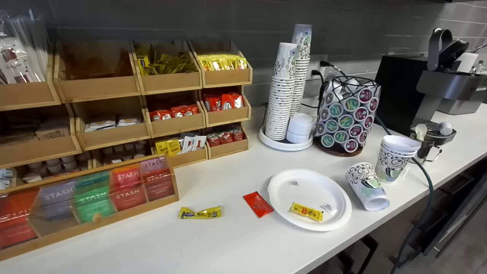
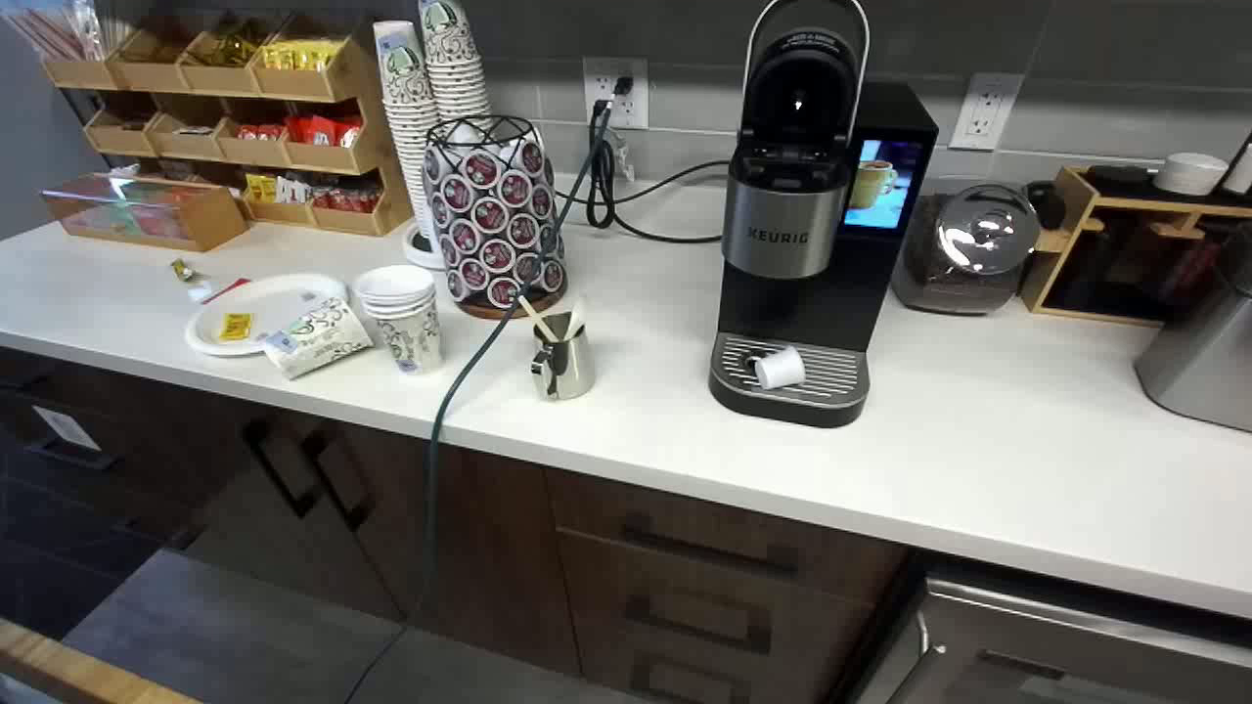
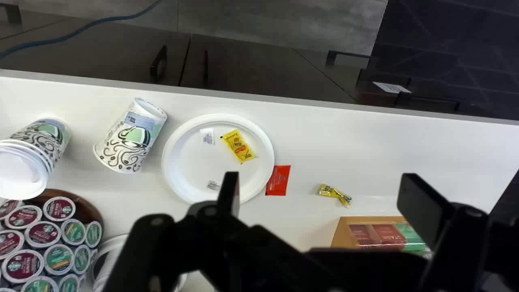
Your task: Put the sachet on the shelf
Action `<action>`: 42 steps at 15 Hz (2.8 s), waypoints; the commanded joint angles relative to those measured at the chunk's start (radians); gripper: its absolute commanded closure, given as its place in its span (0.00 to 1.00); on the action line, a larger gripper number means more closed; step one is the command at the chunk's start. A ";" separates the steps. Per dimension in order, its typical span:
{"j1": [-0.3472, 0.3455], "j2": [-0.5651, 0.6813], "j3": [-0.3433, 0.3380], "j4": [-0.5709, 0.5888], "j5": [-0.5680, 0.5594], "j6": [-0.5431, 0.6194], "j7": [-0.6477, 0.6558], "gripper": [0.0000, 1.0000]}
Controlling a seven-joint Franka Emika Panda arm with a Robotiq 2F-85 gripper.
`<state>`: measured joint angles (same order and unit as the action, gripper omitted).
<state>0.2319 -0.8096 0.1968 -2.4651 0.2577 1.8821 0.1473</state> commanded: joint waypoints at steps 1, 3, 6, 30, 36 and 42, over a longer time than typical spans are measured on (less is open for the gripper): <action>-0.010 0.000 0.006 0.004 0.006 -0.005 -0.006 0.00; -0.010 0.000 0.006 0.004 0.006 -0.005 -0.006 0.00; 0.014 0.067 0.057 -0.026 0.002 0.104 -0.045 0.00; 0.012 0.931 0.137 0.151 -0.503 0.594 0.024 0.00; 0.087 1.129 -0.025 0.234 -0.961 0.827 0.352 0.00; 0.083 1.144 -0.045 0.242 -1.011 0.821 0.383 0.00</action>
<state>0.3150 0.3340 0.1518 -2.2231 -0.7537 2.7026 0.5305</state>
